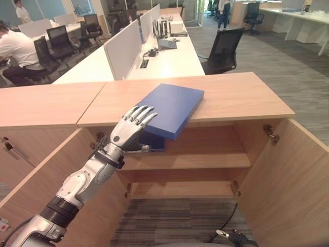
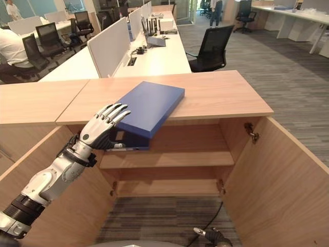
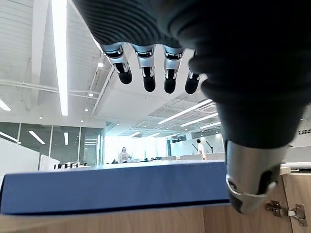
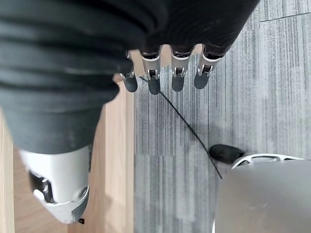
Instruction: Put the empty folder in the office cabinet
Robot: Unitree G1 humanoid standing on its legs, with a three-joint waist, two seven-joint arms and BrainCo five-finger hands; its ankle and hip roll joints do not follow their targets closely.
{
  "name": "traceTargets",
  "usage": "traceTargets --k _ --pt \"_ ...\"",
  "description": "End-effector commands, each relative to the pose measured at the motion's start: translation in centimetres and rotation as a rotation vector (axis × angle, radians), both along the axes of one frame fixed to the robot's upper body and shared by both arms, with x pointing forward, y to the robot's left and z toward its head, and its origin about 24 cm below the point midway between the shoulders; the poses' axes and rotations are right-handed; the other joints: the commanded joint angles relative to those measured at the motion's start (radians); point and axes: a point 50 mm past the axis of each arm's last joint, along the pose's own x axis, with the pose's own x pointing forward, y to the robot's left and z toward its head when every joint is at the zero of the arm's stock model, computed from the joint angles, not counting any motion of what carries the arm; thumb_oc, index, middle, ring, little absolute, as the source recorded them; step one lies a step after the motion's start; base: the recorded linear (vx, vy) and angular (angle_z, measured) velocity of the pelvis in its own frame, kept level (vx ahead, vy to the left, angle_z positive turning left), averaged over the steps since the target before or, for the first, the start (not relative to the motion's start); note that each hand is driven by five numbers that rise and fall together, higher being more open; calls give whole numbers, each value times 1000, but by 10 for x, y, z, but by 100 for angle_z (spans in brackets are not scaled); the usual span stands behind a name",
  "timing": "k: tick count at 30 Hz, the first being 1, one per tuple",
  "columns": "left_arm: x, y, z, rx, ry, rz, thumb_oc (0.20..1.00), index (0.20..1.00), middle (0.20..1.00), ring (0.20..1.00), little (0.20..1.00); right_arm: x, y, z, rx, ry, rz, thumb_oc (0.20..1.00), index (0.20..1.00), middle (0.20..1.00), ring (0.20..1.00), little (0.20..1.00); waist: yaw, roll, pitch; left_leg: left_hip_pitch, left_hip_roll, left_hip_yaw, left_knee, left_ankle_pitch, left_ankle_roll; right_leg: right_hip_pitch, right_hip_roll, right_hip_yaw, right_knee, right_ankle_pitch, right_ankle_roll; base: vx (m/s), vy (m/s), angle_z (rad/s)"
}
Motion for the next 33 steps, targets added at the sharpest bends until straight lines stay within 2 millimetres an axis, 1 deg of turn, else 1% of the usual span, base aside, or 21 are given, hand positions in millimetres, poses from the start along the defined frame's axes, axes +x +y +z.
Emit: traceTargets --k 1,6,11,18,23,26,27,29,31,33 --pt "23 2 37 -10 -137 26 1000 1000 1000 1000 1000 6 18 -3 22 5 49 1000 1000 1000 1000 1000 -13 -82 0 8 -12 6 3 -96 -6 49 -74 52 3 -48 107 0 0 0" --pt "38 -2 32 -13 -135 80 1000 1000 1000 1000 1000 6 18 -3 10 8 53 1000 1000 1000 1000 1000 -22 -83 -3 10 -13 11 3 -97 -6 48 -73 55 3 -48 108 0 2 -3" --pt "49 -8 25 1 -129 110 1000 1000 1000 1000 1000 6 16 -3 -4 10 61 1000 1000 1000 1000 1000 -28 -83 -3 11 -13 14 3 -98 -6 47 -73 58 3 -48 108 0 0 0" --pt "56 -10 15 52 -99 134 1000 1000 1000 1000 1000 8 17 -3 -7 6 65 1000 1000 1000 1000 1000 -33 -83 -3 13 -12 17 3 -100 -5 46 -74 61 3 -46 109 4 -1 -4" --pt "57 -4 2 96 -51 172 1000 1000 1000 1000 1000 8 16 -2 -9 5 65 1000 1000 1000 1000 1000 -36 -82 0 15 -12 18 3 -101 -5 47 -74 62 3 -46 109 0 0 0" --pt "57 -3 -1 99 -41 179 1000 1000 1000 1000 1000 7 16 -2 -9 7 65 1000 1000 1000 1000 1000 -36 -82 -1 15 -12 19 3 -101 -5 47 -74 62 3 -46 109 0 0 0" --pt "57 1 -7 110 -18 197 1000 1000 1000 1000 1000 6 15 -2 -12 9 62 1000 1000 1000 1000 1000 -36 -82 0 16 -12 19 3 -101 -5 48 -74 61 3 -48 109 0 0 0" --pt "56 6 -12 119 1 218 1000 1000 1000 1000 1000 6 14 -2 -16 8 58 1000 1000 1000 1000 1000 -35 -83 0 16 -12 21 3 -101 -5 48 -74 62 3 -48 109 0 0 0" --pt "56 13 -16 138 10 248 1000 1000 1000 1000 1000 4 13 -3 -17 12 57 1000 1000 1000 1000 1000 -36 -83 -1 17 -12 22 3 -102 -5 48 -73 63 3 -49 109 0 0 0" --pt "56 16 -17 150 4 261 1000 1000 1000 1000 1000 3 13 -3 -19 14 58 1000 1000 1000 1000 1000 -36 -83 -1 18 -12 23 3 -102 -6 48 -73 64 3 -49 109 0 0 0"
